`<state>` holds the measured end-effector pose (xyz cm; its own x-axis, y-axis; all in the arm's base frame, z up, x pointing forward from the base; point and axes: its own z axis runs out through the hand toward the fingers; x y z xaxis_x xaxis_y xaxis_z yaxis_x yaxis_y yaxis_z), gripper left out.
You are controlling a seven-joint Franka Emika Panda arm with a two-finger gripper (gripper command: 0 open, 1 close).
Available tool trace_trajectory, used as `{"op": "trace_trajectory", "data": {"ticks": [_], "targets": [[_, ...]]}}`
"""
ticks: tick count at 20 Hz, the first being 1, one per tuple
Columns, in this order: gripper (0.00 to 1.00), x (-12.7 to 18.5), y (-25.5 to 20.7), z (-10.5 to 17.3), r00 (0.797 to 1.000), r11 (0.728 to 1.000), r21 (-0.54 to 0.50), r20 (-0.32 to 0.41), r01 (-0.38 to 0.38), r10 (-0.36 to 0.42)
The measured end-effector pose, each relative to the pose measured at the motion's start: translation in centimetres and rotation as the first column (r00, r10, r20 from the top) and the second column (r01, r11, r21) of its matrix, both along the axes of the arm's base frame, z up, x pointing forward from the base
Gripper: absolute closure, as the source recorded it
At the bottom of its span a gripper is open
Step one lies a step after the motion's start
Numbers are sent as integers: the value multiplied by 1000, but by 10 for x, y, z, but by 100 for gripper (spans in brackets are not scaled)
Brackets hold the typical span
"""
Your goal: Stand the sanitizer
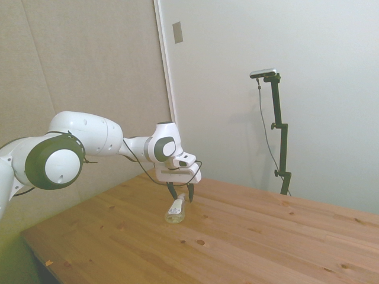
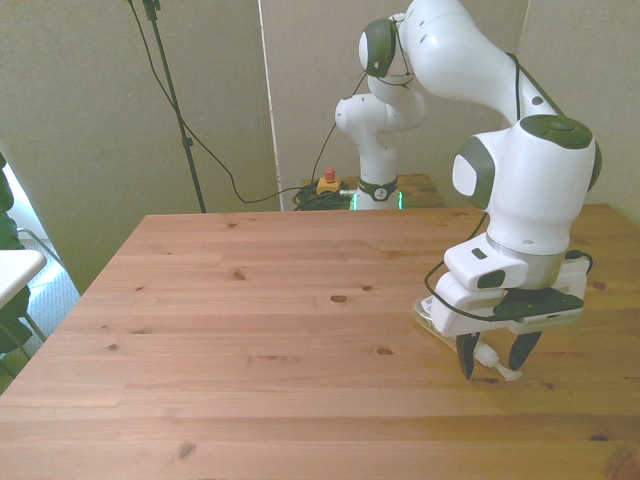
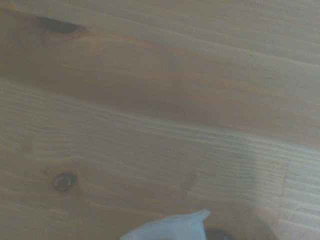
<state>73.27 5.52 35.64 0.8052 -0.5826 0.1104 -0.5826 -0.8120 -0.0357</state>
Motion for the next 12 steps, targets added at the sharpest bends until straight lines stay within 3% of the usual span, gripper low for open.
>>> {"op": "trace_trajectory", "data": {"ticks": [12], "targets": [[100,-2,-8,-1,1000,1000,21,-8,-17,17]]}}
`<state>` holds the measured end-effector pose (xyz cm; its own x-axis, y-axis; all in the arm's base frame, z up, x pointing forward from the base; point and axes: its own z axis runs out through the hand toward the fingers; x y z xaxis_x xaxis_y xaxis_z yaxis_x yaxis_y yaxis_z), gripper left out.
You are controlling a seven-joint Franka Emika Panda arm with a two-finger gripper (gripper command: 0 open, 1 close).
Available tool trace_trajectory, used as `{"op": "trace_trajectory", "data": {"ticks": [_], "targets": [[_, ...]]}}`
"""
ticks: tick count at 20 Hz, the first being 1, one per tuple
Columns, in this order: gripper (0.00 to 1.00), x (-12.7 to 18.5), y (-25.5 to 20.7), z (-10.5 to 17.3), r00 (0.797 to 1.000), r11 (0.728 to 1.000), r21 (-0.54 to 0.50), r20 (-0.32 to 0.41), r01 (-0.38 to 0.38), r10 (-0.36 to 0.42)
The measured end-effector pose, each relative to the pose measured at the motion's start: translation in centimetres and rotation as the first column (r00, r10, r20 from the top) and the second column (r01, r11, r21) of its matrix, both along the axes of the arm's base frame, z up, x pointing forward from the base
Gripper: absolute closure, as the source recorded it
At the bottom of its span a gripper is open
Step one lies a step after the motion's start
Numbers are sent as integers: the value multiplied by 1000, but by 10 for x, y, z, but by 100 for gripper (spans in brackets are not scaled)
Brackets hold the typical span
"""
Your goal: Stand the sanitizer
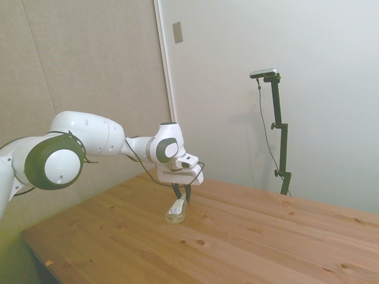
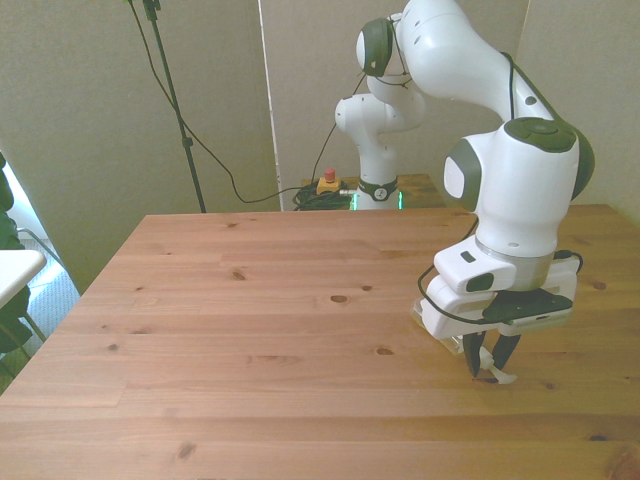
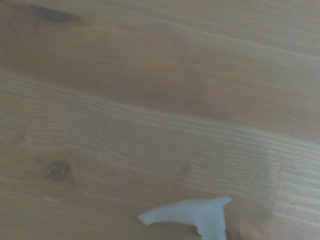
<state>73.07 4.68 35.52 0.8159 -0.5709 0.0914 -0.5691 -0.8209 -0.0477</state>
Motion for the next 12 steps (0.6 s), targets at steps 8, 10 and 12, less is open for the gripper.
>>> {"op": "trace_trajectory", "data": {"ticks": [8,10,12], "targets": [[100,-4,-10,0,999,999,-5,-6,49,-49],[100,-3,-19,2,992,992,-9,6,127,-127],[100,-2,-29,7,975,976,-7,45,220,-219]]}}
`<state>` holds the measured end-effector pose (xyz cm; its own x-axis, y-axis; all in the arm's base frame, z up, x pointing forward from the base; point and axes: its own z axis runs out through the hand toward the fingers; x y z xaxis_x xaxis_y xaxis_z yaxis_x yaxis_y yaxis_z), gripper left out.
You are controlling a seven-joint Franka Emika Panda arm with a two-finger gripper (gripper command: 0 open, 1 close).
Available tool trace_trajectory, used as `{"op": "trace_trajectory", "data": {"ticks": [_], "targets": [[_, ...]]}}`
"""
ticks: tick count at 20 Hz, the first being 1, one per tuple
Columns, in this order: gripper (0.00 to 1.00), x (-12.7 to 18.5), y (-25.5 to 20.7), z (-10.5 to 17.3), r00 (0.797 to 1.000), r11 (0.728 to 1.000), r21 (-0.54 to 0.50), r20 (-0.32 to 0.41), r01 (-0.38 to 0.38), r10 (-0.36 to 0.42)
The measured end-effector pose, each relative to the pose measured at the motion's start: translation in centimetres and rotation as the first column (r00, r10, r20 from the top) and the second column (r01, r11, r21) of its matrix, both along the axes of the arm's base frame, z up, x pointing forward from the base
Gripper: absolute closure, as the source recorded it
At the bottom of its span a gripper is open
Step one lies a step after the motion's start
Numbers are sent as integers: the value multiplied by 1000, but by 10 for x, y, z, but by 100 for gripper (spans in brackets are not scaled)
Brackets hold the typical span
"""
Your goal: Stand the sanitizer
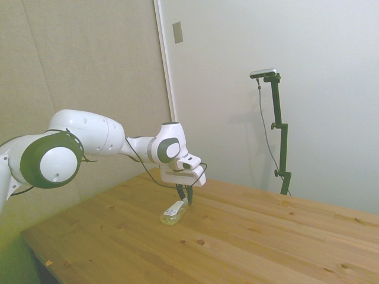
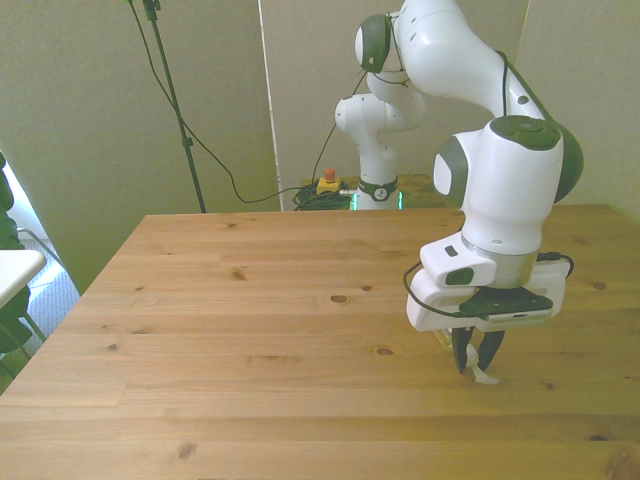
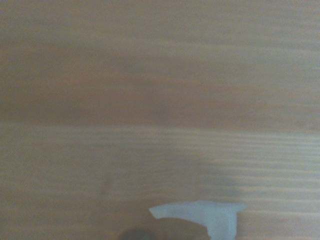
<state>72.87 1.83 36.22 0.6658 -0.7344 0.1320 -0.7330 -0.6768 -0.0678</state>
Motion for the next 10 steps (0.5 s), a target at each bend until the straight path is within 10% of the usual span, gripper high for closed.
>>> {"op": "trace_trajectory", "data": {"ticks": [5,10], "targets": [[100,-7,-21,18,976,981,-19,109,193,-190],[100,-9,-22,33,901,934,-24,276,355,-335]]}}
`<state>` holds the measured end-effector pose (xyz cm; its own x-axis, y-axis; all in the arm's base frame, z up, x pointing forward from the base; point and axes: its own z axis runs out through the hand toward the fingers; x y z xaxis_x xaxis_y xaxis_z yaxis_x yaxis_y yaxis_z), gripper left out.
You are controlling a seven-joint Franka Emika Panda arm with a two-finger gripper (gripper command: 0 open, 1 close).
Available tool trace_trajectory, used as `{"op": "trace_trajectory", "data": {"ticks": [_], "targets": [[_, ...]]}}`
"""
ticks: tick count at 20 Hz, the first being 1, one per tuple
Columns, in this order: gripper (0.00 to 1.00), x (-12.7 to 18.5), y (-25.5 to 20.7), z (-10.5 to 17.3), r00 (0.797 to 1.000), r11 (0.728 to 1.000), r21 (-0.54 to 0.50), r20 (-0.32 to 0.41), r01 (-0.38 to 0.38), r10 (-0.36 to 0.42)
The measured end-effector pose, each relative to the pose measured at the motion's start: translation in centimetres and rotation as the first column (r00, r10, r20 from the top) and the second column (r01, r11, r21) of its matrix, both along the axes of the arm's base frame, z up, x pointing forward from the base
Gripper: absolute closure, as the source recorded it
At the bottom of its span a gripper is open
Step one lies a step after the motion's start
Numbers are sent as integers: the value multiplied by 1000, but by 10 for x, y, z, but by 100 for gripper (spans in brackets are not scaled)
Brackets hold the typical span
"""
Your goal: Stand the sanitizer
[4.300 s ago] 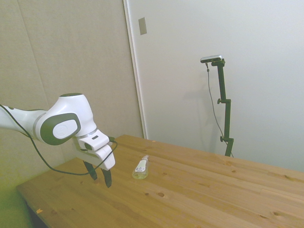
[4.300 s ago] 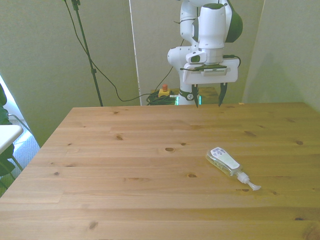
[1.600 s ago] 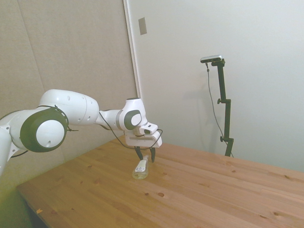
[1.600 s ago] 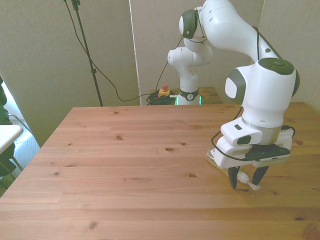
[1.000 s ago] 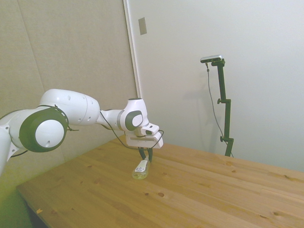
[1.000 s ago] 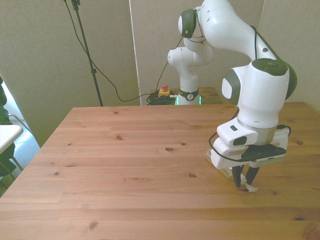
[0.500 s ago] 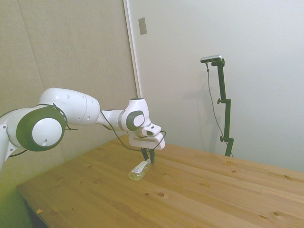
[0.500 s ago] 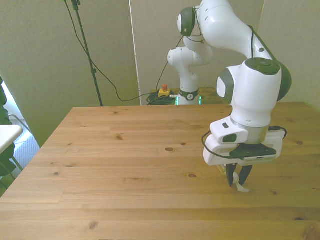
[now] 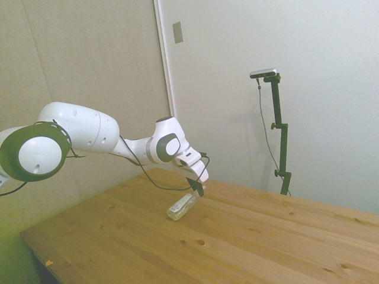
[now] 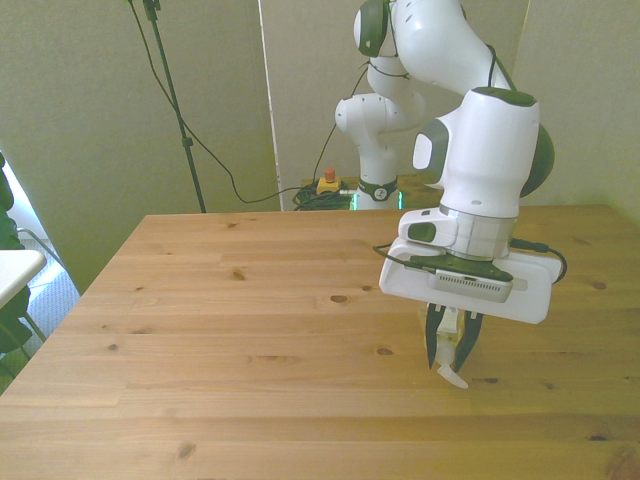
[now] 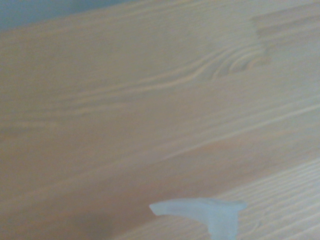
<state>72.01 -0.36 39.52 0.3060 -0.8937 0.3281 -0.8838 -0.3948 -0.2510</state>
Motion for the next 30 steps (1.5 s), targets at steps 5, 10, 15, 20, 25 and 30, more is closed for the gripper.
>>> {"op": "trace_trajectory", "data": {"ticks": [5,10,15,20,25,30], "targets": [[100,-1,-8,3,979,981,-120,152,154,-135],[100,-4,7,12,941,941,-224,282,252,-185],[100,-17,26,17,896,869,-340,386,360,-221],[100,-30,56,4,836,786,-416,503,458,-220],[100,-38,73,-4,773,761,-403,602,509,-199],[100,-45,71,2,734,769,-381,659,513,-163]]}}
